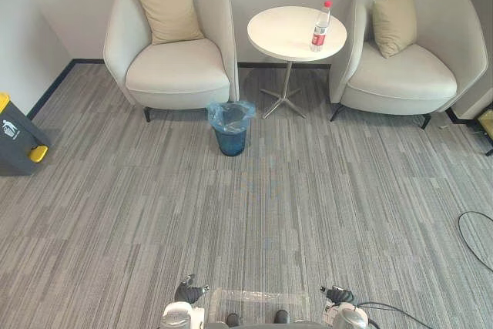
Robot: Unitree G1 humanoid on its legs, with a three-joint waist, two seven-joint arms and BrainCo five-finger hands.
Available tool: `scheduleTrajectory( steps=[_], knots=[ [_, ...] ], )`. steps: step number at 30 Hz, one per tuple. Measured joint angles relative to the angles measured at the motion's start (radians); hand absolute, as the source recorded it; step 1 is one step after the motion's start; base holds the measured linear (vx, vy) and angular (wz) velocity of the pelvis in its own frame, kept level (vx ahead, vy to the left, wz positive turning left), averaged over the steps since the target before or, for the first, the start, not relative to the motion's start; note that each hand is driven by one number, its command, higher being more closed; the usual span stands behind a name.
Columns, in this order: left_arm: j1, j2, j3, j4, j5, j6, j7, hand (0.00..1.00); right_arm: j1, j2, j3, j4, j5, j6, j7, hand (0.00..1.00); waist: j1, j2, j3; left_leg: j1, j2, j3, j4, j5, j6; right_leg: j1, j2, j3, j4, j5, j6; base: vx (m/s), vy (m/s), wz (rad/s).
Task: Gather rubbish on tea table into small bin, then transfer packed bag to large trash can.
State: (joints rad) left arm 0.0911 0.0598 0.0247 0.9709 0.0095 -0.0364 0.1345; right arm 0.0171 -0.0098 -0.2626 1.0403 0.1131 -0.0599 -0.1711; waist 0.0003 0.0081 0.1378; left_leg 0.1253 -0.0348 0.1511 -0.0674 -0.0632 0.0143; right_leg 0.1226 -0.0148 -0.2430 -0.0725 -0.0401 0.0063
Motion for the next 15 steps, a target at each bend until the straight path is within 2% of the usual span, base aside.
scheduleTrajectory(
  steps=[15],
  knots=[
    [-0.001,-0.002,0.019,0.002,0.009,0.000,0.016,0.00,0.000,-0.008,0.002,0.008,-0.030,0.004,0.008,0.00,0.001,0.000,0.008,0.015,-0.002,0.005,-0.024,0.004,-0.002,0.004,0.001,0.003,-0.007,0.001,0.001,-0.01,-0.007,-0.01]
  ],
)
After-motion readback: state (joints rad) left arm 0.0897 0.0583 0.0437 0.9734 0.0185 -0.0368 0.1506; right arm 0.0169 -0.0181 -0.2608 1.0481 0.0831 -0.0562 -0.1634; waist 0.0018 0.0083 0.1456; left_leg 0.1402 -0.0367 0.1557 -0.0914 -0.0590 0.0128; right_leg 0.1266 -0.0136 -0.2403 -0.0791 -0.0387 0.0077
